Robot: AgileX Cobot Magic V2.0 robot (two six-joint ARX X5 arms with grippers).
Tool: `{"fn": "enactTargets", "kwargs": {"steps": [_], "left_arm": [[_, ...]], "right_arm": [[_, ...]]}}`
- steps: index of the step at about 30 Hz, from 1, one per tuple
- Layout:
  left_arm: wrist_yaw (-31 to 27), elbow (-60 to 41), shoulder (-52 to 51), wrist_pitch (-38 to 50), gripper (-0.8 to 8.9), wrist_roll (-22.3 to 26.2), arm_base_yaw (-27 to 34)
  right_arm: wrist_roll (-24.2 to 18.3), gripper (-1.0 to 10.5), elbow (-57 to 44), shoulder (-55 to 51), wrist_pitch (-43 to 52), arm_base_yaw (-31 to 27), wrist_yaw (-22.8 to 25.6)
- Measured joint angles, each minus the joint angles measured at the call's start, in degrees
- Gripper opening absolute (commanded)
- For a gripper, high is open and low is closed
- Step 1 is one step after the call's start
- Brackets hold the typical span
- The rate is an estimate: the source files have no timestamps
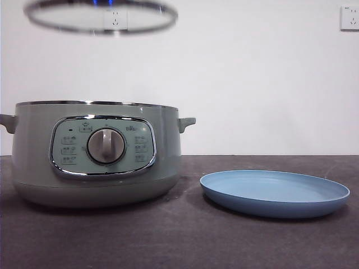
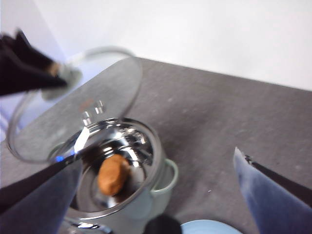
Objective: Take the potato out from the steamer,put the potato on the plate,close the lid
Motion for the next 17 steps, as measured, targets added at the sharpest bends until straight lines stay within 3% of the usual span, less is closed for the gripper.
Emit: {"fn": "enactTargets", "kwargs": {"steps": [4,7,12,17], "left_arm": [[-3.1,9.2,-0.1,-6.7,-0.08,1.2,0.0],[-8.7,15.3,-0.2,-11.0,-0.08,2.1,0.0],[-21.0,22.3,-0.4,-19.3,-0.08,2.7,0.1],[-36.2,24.3,-0.7,-19.6,-0.08,2.8,0.1]], "right_arm": [[0.0,5.3,6.8,4.7,-5.8,2.9,0.2],[-0.9,5.3,13.0,9.7,-10.4,6.4,0.3],[-2.0,5.3,22.5,18.6,-14.0,12.2,1.1],[-2.7,5.3,28.5,26.4,-14.5,19.4,8.9]]}}
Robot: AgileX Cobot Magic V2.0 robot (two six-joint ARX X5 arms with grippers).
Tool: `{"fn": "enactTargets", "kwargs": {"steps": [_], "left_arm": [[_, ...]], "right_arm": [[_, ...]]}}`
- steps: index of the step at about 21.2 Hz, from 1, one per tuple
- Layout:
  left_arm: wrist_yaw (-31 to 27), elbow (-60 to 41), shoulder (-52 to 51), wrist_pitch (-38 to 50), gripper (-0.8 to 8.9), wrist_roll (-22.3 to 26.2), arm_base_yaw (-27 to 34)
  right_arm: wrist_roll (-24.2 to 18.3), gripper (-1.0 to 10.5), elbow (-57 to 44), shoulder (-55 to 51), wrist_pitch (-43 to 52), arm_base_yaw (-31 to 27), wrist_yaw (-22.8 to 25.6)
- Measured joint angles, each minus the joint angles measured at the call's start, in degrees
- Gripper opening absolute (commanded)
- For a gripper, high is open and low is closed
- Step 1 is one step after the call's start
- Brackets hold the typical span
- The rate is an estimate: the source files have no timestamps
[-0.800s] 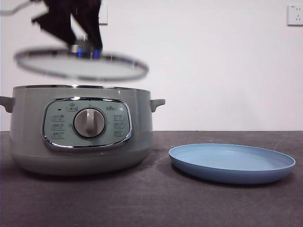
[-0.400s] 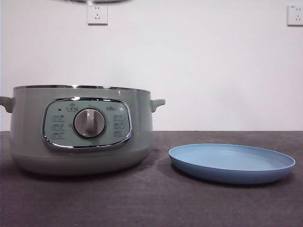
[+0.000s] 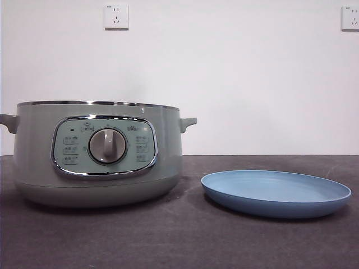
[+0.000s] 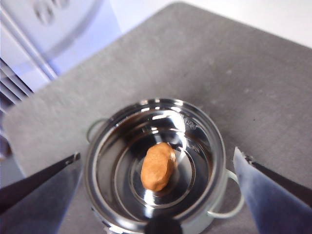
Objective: Take the potato out from the steamer,put the potato on the plate,close the lid
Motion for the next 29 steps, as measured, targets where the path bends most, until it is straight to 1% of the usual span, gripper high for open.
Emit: {"fn": "enactTargets", "kwargs": {"steps": [2,3,6,10,14,16,18,20,26,27,29], "left_arm": [[-6.1,0.0,-0.2,0.0,-0.08,0.0,0.0],[-7.5,0.0,-0.2,0.0,-0.08,0.0,0.2],[-7.8,0.0,-0.9,0.0,-0.08,0.0,0.4],[-7.3,0.0,-2.1,0.0,-0.08,0.0,0.2],[-7.1,0.0,-2.1,0.0,-0.08,0.0,0.2],[-6.6,0.0,-2.1,0.0,-0.08,0.0,0.2],[-5.4,0.0,-2.1,0.0,-0.08,0.0,0.2],[-4.2,0.0,-2.1,0.0,-0.08,0.0,0.2],[-4.1,0.0,-2.1,-0.1,-0.08,-0.1,0.2],[-4.1,0.0,-2.1,0.0,-0.08,-0.1,0.2],[-4.1,0.0,-2.1,0.0,-0.08,-0.1,0.2]], "right_arm": [[-0.4,5.3,1.5,3.1,-0.2,2.9,3.6],[-0.6,5.3,1.9,4.4,-0.1,4.1,5.0],[-1.2,5.3,3.6,8.7,-0.1,7.2,8.7],[-1.9,5.3,7.9,17.8,0.7,11.0,12.1],[-3.0,5.3,8.9,26.2,3.6,12.5,12.3],[-3.0,5.3,8.9,28.9,3.6,12.6,13.8],[-3.4,5.2,8.9,30.7,3.4,12.5,14.9],[-3.6,4.7,8.9,31.9,3.0,12.2,15.1],[-4.0,4.7,8.9,34.5,2.3,12.0,15.1],[-4.0,4.3,8.9,34.8,2.2,12.0,15.1],[-4.3,1.2,8.9,35.3,2.0,12.0,15.1]]}}
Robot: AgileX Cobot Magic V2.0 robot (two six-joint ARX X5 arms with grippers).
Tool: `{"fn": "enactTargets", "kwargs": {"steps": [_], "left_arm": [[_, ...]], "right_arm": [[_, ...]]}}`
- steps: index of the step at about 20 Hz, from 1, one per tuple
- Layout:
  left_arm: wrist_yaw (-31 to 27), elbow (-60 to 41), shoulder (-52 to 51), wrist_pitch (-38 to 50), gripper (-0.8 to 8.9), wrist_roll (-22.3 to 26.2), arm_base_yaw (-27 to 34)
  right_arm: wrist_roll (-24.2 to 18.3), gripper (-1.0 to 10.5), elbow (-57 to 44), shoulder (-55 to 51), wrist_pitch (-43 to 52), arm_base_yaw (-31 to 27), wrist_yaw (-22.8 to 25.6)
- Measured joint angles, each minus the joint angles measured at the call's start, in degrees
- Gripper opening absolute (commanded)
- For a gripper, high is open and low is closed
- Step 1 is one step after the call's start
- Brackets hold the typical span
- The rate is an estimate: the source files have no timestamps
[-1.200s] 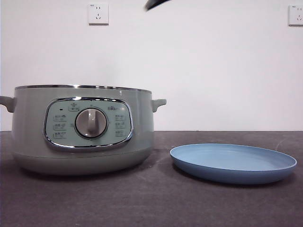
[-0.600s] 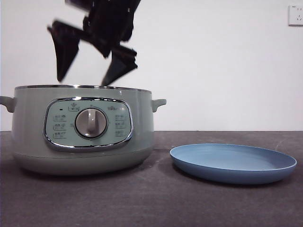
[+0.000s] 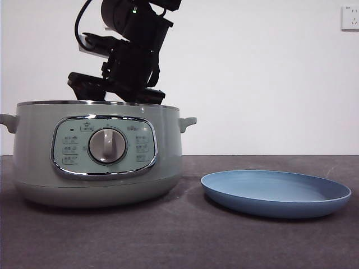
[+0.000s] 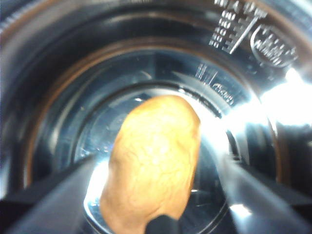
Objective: Take the potato out from the steamer,put the potato on the plate,close the lid
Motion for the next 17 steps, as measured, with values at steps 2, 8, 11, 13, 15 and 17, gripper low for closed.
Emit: {"fn": "enactTargets", "kwargs": {"steps": [2,8,11,13,15,17], "left_arm": [[0.0,0.0,0.0,0.0,-0.08,0.0,0.0],[4.9,0.0,0.0,0.0,-0.08,0.0,0.0],[11.2,0.0,0.0,0.0,-0.08,0.0,0.0],[17.3,0.0,0.0,0.0,-0.08,0.0,0.0],[22.0,0.0,0.0,0.1,-0.08,0.0,0.0],[26.8,0.0,0.0,0.2,-0.08,0.0,0.0]], "right_arm": [[-1.7,-0.1,0.0,0.1,-0.3,0.0,0.0],[-2.5,-0.1,7.0,-1.7,-8.5,-0.7,0.2],[-2.4,-0.1,16.0,-13.5,-16.9,-3.3,0.2],[-1.9,-0.1,16.5,-22.8,-21.8,-6.1,2.5],[-1.0,-0.1,16.5,-27.0,-28.5,-8.5,6.8],[1.1,-0.1,16.3,-29.2,-31.6,-11.2,7.6]]}}
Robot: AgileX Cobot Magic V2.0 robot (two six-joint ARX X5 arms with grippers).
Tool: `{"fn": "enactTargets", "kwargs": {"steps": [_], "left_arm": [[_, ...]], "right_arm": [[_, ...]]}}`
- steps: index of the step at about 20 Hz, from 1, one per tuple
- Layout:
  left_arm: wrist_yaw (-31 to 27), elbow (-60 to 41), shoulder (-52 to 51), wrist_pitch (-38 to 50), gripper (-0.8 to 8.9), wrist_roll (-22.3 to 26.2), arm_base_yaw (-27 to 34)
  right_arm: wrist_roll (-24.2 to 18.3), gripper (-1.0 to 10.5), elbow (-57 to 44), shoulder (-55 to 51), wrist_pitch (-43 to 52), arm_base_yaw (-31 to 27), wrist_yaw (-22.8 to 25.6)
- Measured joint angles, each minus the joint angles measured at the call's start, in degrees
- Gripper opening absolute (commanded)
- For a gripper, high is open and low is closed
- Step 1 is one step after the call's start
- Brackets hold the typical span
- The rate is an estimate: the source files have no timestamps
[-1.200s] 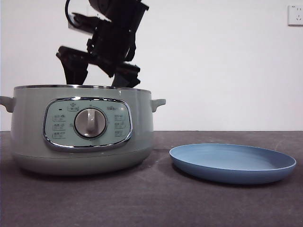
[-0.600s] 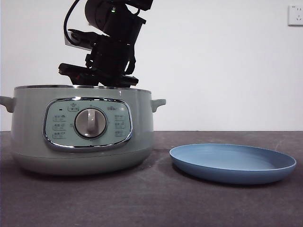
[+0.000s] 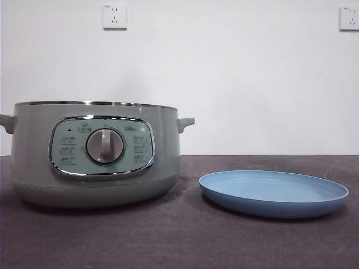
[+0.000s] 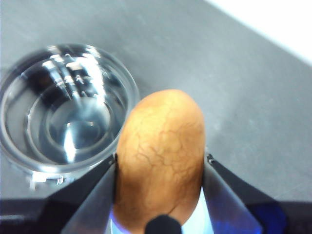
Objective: Take the potato out from the steamer,put the potato on the plate,close the lid
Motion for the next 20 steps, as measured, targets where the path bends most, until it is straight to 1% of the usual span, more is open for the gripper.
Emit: {"fn": "enactTargets", "kwargs": {"steps": [3,5,7,11,14,17,20], "left_arm": [[7.8,0.0,0.3,0.0,-0.08,0.0,0.0],[10.5,0.0,1.2,0.1,-0.08,0.0,0.0],[11.4,0.0,2.4,0.1,-0.08,0.0,0.0],[11.3,0.0,3.8,0.1,-0.08,0.1,0.0],[11.4,0.0,3.9,0.1,-0.08,0.2,0.0],[11.3,0.0,3.9,0.1,-0.08,0.4,0.0],[11.3,0.0,3.9,0.1,-0.08,0.4,0.0]], "right_arm": [[2.8,-0.1,0.0,-1.3,0.0,-4.4,0.0],[4.0,-0.1,-1.6,-1.3,0.0,-6.8,0.0],[4.5,-0.1,-6.5,-1.3,0.0,-8.0,0.0],[5.2,-0.1,-20.3,-1.1,0.5,-9.0,-0.1],[5.9,-0.1,-32.1,-1.1,7.5,-9.4,-0.3],[6.1,-0.1,-43.3,-1.0,16.8,-9.4,-4.3],[6.5,-0.1,-53.9,-1.0,27.5,-9.4,-4.6]]}}
